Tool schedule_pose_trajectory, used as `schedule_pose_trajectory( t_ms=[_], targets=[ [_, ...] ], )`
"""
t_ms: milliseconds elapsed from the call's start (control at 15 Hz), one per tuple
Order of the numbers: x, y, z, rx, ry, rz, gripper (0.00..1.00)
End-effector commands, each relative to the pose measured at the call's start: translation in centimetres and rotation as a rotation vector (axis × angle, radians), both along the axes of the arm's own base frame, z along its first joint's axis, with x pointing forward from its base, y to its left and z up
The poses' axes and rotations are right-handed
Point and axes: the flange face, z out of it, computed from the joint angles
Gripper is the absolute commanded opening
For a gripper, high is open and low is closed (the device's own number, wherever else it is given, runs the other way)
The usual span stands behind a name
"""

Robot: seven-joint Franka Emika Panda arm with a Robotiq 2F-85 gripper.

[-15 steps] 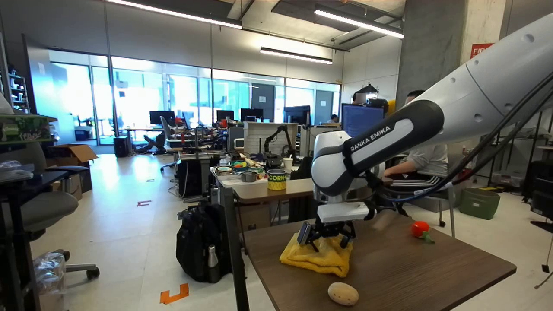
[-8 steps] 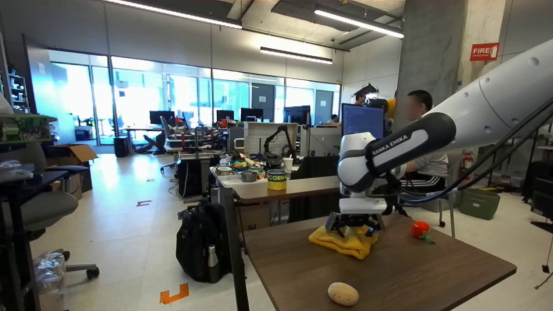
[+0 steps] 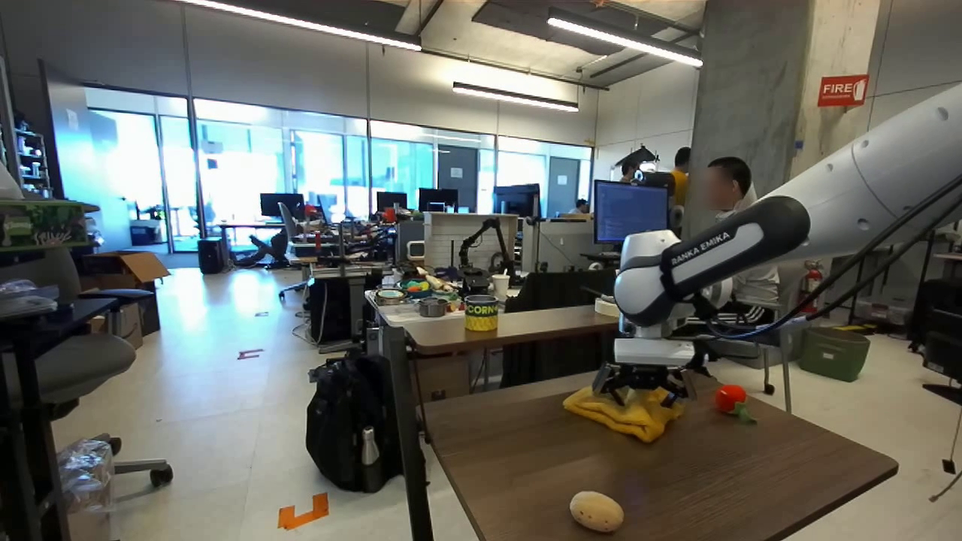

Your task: Wipe the table with the towel

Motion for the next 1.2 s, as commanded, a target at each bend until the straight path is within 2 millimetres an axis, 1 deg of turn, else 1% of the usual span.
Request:
schedule_pose_trajectory(
  t_ms=[0, 133, 267, 333, 400, 467, 667, 1000, 1067, 1133],
  targets=[
    [-0.7, 7.9, -0.4, 0.054, 0.036, 0.091, 1.00],
    [-1.4, 12.6, -0.2, 0.048, 0.047, 0.146, 1.00],
    [-2.3, 16.3, -0.2, 0.015, 0.056, 0.180, 1.00],
    [-2.6, 17.3, -0.3, 0.001, 0.058, 0.184, 1.00],
    [-2.6, 17.1, -0.3, -0.008, 0.061, 0.167, 1.00],
    [-2.5, 16.6, -0.2, -0.016, 0.063, 0.147, 1.00],
    [-1.5, 12.0, 0.2, -0.010, 0.067, 0.043, 1.00],
    [-0.1, 1.5, 0.7, -0.022, 0.047, -0.110, 1.00],
    [-0.1, 0.4, 0.6, -0.021, 0.048, -0.125, 1.00],
    [-0.1, -0.2, 0.6, -0.019, 0.049, -0.132, 1.00]
  ],
)
